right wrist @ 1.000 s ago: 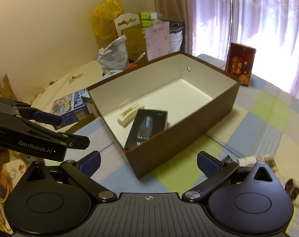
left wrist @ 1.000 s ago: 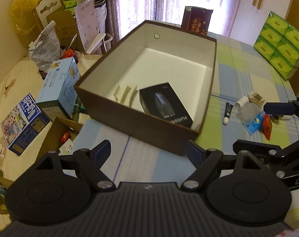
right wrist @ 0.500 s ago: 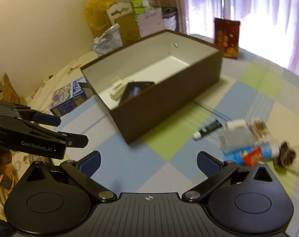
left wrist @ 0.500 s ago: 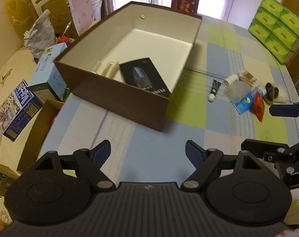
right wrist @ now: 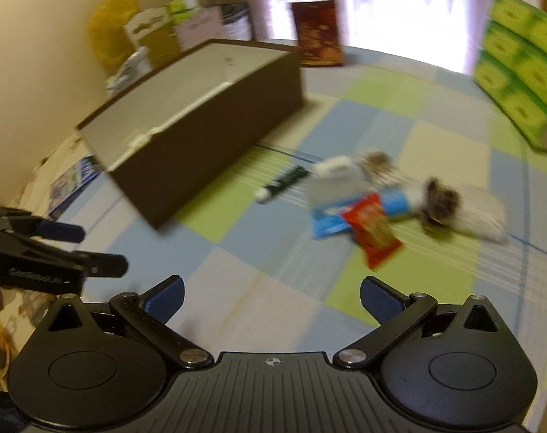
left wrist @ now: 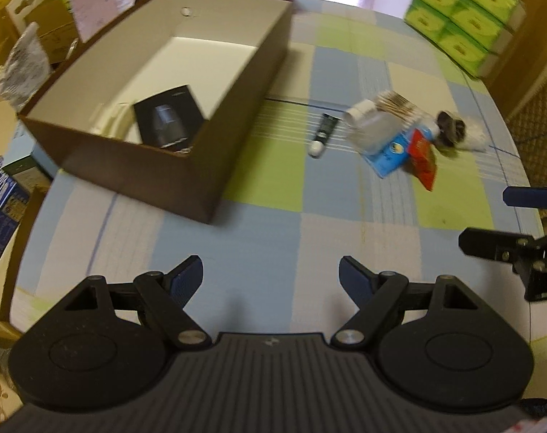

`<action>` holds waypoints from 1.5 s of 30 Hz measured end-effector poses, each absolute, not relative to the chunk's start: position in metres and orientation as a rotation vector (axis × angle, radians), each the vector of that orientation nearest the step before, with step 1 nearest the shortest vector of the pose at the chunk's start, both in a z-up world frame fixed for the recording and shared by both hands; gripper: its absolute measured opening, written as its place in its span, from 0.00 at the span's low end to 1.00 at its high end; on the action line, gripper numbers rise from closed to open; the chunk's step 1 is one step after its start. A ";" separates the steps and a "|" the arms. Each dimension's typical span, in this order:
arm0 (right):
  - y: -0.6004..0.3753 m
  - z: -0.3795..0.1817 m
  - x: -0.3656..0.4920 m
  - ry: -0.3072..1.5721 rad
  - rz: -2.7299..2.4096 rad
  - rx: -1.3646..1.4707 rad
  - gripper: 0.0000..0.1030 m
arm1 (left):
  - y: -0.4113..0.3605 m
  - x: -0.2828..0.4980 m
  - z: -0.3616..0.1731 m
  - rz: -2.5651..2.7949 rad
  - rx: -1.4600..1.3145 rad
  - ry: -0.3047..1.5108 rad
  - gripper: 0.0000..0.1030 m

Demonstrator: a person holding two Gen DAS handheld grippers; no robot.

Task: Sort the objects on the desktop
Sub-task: 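Move both tools back toward the remaining items, then grasp the green tube with the left tool while the right tool grasps the red candy packet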

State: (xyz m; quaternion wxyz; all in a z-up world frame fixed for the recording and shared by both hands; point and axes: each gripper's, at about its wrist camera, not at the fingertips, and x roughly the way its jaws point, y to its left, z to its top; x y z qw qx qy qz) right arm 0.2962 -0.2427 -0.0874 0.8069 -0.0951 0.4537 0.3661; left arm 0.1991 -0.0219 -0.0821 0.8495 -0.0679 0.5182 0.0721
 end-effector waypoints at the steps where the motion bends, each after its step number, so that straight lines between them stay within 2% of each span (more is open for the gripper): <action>1: -0.248 -0.088 0.299 0.969 0.757 -0.196 0.98 | -0.026 0.202 -0.083 0.140 -0.137 1.093 0.77; 18: -0.293 -0.122 0.336 0.938 0.574 -0.168 0.96 | -0.061 0.272 -0.113 -0.003 -0.018 1.076 0.70; 21: -0.293 -0.130 0.345 0.943 0.582 -0.171 0.90 | -0.062 0.288 -0.118 -0.015 0.016 1.064 0.60; 25: -0.295 -0.138 0.359 0.952 0.590 -0.170 0.84 | -0.063 0.312 -0.126 -0.019 0.075 1.061 0.57; 31: -0.296 -0.150 0.378 0.959 0.608 -0.194 0.73 | -0.064 0.349 -0.141 -0.049 0.141 1.073 0.43; 33: -0.297 -0.153 0.384 0.964 0.602 -0.203 0.72 | -0.063 0.360 -0.147 -0.057 0.157 1.084 0.33; 36: -0.301 -0.157 0.392 0.982 0.584 -0.181 0.72 | -0.064 0.377 -0.154 -0.072 0.175 1.091 0.28; 40: -0.307 -0.161 0.399 1.003 0.568 -0.167 0.72 | -0.065 0.393 -0.166 -0.088 0.184 1.117 0.25; 44: -0.309 -0.163 0.402 0.999 0.589 -0.168 0.72 | -0.062 0.399 -0.174 -0.077 0.171 1.142 0.12; 45: -0.309 -0.163 0.403 0.995 0.602 -0.171 0.72 | -0.060 0.398 -0.174 -0.070 0.158 1.144 0.12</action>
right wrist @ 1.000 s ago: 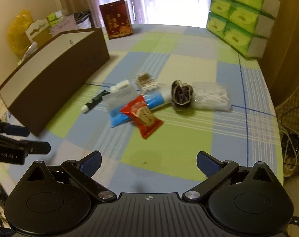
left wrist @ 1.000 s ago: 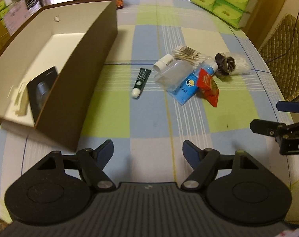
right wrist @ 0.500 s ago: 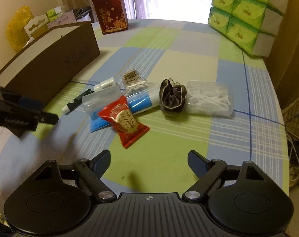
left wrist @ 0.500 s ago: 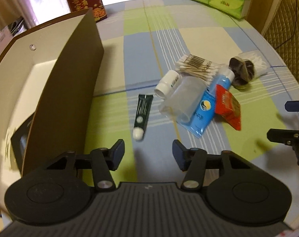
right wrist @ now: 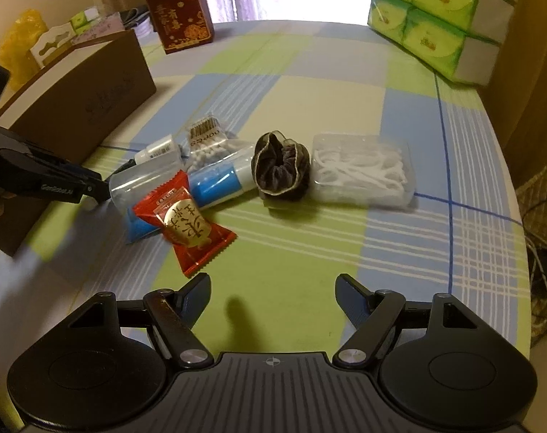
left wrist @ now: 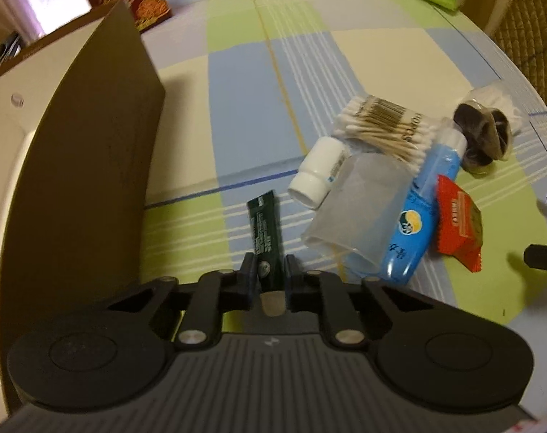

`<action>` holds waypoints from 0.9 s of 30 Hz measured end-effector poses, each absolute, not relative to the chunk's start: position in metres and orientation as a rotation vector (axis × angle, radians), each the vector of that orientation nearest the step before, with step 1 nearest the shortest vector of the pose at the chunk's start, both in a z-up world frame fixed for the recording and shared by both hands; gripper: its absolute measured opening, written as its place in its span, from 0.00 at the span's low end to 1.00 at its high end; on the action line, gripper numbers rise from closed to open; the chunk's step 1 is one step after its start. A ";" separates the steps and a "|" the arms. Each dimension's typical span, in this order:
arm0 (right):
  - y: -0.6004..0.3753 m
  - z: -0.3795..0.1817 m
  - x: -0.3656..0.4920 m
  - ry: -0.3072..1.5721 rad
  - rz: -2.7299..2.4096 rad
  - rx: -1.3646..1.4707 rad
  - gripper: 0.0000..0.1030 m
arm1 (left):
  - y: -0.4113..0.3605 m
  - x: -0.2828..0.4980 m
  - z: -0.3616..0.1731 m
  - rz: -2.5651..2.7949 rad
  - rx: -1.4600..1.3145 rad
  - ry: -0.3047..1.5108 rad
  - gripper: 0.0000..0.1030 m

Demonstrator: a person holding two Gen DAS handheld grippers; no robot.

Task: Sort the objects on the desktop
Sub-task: 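Grasp the green tube with the left tool while the right tool grasps the red candy packet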

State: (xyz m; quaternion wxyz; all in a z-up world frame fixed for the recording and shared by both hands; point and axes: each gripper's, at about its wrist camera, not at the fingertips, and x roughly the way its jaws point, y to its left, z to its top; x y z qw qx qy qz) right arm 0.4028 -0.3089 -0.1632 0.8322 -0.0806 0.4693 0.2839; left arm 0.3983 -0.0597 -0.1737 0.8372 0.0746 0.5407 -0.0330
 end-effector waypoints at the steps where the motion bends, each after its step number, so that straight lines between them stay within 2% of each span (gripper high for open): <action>1: -0.308 -0.164 0.403 0.991 0.618 -0.174 0.72 | -0.058 0.397 -0.173 -0.064 0.152 1.148 0.11; 7: -0.291 -0.165 0.401 0.928 0.740 -0.238 0.60 | -0.047 0.368 -0.170 0.003 0.048 1.182 0.11; 15: -0.249 -0.170 0.399 0.831 0.889 -0.376 0.55 | -0.036 0.314 -0.168 0.047 -0.021 1.238 0.11; 21: -0.231 -0.178 0.402 0.802 0.906 -0.430 0.50 | -0.025 0.308 -0.172 0.056 -0.082 1.244 0.14; 24: -0.226 -0.180 0.403 0.806 0.919 -0.437 0.35 | -0.026 0.312 -0.173 0.058 -0.063 1.222 0.14; 27: -0.225 -0.181 0.399 0.824 0.898 -0.448 0.26 | -0.030 0.314 -0.174 0.055 -0.032 1.205 0.13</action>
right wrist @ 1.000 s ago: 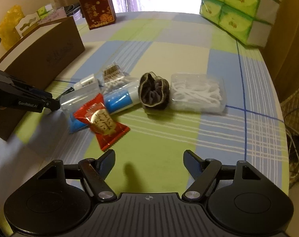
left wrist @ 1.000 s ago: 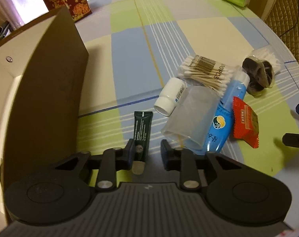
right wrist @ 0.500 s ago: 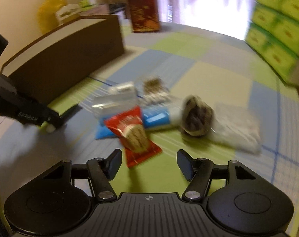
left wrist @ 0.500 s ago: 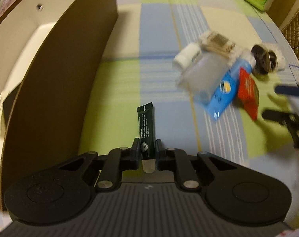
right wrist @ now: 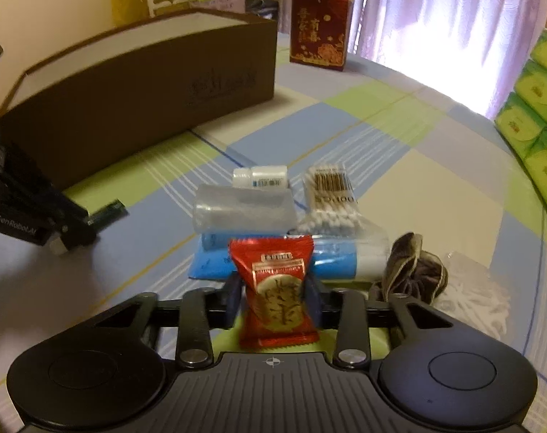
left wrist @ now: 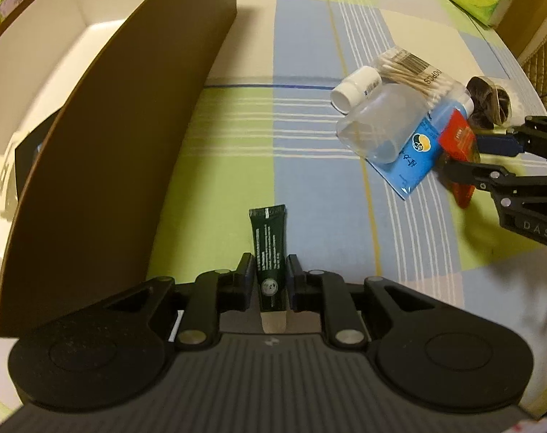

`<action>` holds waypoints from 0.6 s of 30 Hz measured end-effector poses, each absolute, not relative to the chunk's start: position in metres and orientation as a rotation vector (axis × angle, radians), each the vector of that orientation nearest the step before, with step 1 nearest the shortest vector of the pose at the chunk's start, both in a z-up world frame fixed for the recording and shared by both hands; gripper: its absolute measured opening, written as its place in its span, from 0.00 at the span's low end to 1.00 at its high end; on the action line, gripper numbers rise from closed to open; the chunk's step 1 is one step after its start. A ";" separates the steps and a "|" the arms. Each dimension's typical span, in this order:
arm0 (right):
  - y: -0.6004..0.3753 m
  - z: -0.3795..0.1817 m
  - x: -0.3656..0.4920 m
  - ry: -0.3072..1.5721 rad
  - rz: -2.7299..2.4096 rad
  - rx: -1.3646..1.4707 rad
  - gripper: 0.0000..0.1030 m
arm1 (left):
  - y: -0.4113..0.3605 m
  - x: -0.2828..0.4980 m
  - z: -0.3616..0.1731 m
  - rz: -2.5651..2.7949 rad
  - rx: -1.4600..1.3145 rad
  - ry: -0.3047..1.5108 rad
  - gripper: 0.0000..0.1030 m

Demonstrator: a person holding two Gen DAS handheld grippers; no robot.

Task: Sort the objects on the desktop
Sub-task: 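Grasp the green tube with the left tool while the right tool grasps the red candy packet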

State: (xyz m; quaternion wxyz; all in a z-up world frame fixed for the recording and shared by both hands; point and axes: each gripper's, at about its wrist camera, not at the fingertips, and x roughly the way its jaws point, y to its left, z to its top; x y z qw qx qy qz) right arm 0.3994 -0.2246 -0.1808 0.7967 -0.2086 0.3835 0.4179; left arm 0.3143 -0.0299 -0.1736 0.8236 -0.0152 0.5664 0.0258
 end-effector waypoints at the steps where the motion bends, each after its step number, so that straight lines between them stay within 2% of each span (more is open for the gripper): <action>1: -0.226 -0.180 0.398 0.838 0.891 -0.435 0.25 | -0.031 0.314 -0.173 0.052 -0.026 1.197 0.13; 10: -0.236 -0.164 0.377 0.958 0.835 -0.351 0.24 | -0.036 0.297 -0.168 0.015 -0.047 1.200 0.12; 18: -0.240 -0.139 0.355 0.999 0.849 -0.285 0.24 | -0.029 0.269 -0.126 -0.027 -0.088 1.103 0.12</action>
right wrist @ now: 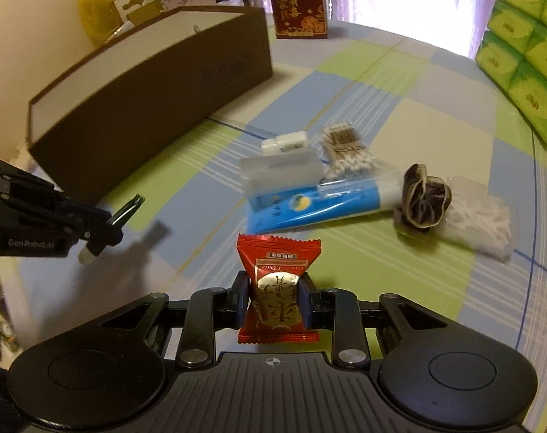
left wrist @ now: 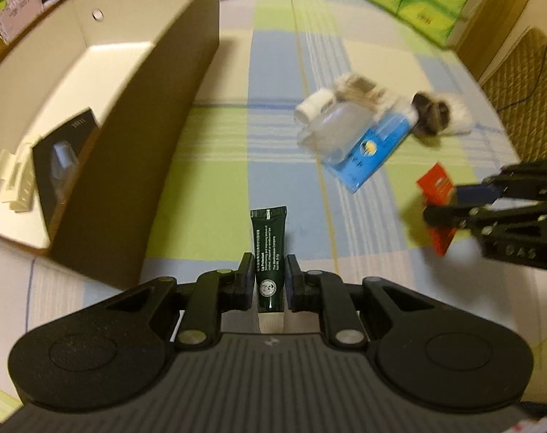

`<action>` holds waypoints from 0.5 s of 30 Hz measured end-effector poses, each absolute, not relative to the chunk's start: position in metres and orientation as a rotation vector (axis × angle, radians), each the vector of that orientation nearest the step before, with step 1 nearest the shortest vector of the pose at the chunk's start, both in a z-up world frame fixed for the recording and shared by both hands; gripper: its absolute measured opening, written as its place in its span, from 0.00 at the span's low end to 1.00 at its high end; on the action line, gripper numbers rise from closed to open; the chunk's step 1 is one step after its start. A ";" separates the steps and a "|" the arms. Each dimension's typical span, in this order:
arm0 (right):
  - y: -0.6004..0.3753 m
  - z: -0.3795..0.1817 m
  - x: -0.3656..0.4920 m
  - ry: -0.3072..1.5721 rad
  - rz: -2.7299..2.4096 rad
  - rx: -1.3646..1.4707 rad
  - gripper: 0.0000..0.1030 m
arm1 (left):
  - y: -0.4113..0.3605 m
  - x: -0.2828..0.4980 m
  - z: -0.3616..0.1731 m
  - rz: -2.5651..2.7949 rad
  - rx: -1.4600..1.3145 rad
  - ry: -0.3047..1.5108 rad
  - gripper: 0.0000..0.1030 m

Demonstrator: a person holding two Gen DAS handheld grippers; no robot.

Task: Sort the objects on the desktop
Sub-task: 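Grasp the green tube with the left tool while the right tool grasps the red candy packet, then carry the green tube and red candy packet over the brown box with both tools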

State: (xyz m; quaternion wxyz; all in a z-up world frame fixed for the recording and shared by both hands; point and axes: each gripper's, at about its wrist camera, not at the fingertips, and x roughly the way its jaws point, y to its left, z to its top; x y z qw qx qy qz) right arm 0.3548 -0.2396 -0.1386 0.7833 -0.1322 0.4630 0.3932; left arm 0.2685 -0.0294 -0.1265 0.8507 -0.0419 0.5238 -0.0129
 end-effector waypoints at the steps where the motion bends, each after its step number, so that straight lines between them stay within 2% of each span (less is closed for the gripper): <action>1: -0.238 -0.134 0.352 1.001 0.860 -0.277 0.24 | -0.028 0.265 -0.120 -0.029 -0.095 1.090 0.12; 15: -0.160 -0.069 0.310 0.858 1.039 -0.255 0.24 | 0.032 0.215 -0.037 0.032 -0.163 0.880 0.12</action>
